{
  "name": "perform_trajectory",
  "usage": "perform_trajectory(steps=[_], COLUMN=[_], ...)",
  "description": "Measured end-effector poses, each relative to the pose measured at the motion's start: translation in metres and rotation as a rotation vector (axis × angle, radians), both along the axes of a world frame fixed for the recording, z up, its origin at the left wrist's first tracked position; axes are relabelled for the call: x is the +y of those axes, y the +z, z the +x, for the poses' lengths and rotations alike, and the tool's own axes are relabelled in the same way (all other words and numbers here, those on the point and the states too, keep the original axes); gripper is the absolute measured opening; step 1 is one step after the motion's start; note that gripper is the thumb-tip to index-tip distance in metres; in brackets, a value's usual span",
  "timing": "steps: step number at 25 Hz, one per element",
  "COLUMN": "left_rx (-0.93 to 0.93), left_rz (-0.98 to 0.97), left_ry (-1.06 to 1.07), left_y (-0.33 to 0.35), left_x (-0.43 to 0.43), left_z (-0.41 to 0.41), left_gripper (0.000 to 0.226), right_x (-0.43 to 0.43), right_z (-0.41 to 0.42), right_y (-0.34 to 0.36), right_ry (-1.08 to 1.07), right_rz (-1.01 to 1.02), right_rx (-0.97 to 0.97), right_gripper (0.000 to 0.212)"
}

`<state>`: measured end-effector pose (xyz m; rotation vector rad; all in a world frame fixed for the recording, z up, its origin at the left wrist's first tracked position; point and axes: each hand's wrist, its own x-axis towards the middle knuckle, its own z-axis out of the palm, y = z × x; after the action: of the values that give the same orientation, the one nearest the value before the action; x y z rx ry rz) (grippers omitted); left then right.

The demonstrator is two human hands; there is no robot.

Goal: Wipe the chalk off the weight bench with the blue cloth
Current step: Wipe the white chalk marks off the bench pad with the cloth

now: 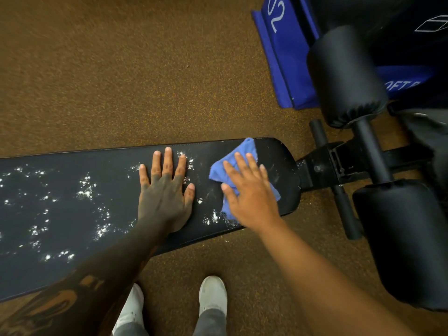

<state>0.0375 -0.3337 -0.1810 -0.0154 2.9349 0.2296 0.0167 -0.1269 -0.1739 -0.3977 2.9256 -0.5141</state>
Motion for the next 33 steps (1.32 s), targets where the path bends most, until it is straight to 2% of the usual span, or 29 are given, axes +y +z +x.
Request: perform_trajectory(steps=[3, 5, 7, 9, 12, 15, 18, 22, 25, 27, 29, 31, 33], left_rx=[-0.014, -0.01, -0.001, 0.007, 0.005, 0.003, 0.015, 0.023, 0.017, 0.018, 0.017, 0.021, 0.023], left_rz=[-0.02, -0.026, -0.025, -0.02, -0.013, -0.021, -0.011, -0.025, -0.017, -0.022, -0.032, -0.029, -0.024], left_ry=[-0.009, -0.014, -0.009, -0.001, 0.001, -0.003, 0.012, 0.025, 0.013, 0.013, 0.011, 0.009, 0.005], left_y=[0.001, 0.0, 0.0, 0.0, 0.0, 0.001, 0.001, 0.0, -0.001, 0.0, 0.0, -0.001, -0.002], left_x=[-0.003, -0.005, -0.006, -0.006, -0.006, -0.007, -0.01, -0.018, -0.02, -0.021, -0.021, -0.021, -0.021], left_z=[0.0, 0.001, 0.003, 0.004, 0.004, 0.004, 0.008, 0.014, 0.015, 0.015, 0.016, 0.016, 0.015], left_gripper=[0.07, 0.07, 0.07, 0.07, 0.07, 0.07, 0.07, 0.069, 0.068, 0.068, 0.068, 0.067, 0.067], right_x=[0.008, -0.016, -0.04, -0.044, -0.01, 0.017, -0.014, -0.069, -0.04, -0.007, 0.015, 0.017, 0.005], right_z=[-0.03, -0.047, -0.04, -0.012, 0.028, 0.012, -0.021, 0.036, 0.068, 0.056, 0.021, -0.022, -0.04], right_y=[-0.005, -0.006, -0.004, 0.0, -0.003, -0.011, -0.013, -0.007, -0.013, -0.019, -0.021, -0.021, -0.019], right_ry=[-0.187, -0.276, -0.214, -0.06, 0.049, -0.127, -0.313, -0.099, -0.035, -0.111, -0.286, -0.471, -0.536], right_rz=[0.086, 0.068, 0.016, -0.038, -0.076, -0.104, -0.105, -0.172, -0.162, -0.153, -0.125, -0.084, -0.072], right_rx=[0.037, -0.011, -0.022, -0.003, -0.002, 0.039, 0.045, 0.029, 0.069, 0.12, 0.142, 0.104, 0.06], right_gripper=[0.057, 0.054, 0.055, 0.057, 0.056, 0.052, 0.05, 0.051, 0.053, 0.051, 0.051, 0.051, 0.05])
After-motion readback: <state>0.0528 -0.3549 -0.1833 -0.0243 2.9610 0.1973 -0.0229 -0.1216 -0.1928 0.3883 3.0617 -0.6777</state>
